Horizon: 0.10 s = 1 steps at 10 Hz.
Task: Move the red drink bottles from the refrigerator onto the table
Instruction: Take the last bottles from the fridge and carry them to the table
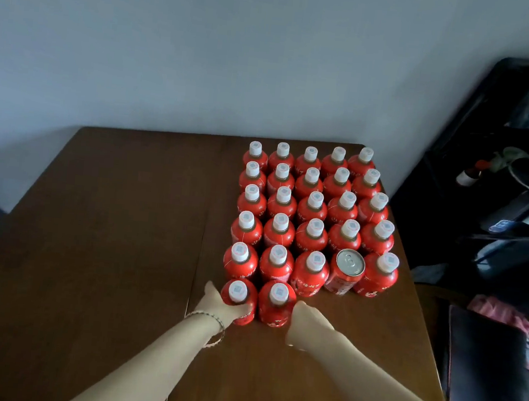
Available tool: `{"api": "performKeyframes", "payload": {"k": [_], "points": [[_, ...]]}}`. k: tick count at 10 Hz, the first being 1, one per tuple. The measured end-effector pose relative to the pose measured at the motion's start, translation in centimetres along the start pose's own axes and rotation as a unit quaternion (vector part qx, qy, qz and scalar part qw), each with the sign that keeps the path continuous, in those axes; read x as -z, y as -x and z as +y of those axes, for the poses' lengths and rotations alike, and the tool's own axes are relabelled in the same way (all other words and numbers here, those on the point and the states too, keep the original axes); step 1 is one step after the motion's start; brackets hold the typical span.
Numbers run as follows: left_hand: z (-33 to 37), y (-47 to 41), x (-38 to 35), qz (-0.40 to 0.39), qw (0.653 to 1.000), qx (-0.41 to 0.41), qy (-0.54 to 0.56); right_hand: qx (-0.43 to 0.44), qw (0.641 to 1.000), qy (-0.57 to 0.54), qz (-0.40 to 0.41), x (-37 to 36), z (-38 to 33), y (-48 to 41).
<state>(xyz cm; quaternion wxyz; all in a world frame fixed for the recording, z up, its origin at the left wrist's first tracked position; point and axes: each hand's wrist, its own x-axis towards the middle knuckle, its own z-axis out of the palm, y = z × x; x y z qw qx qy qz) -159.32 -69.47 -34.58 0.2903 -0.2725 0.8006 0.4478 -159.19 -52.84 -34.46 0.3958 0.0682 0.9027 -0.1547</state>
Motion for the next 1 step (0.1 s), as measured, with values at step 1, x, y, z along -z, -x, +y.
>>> {"api": "performKeyframes", "payload": {"k": [1], "points": [[0.37,2.8,0.13,0.097,0.987,-0.088,-0.095,0.058,0.992,0.108,-0.005,2.23,1.53,0.9]]}}
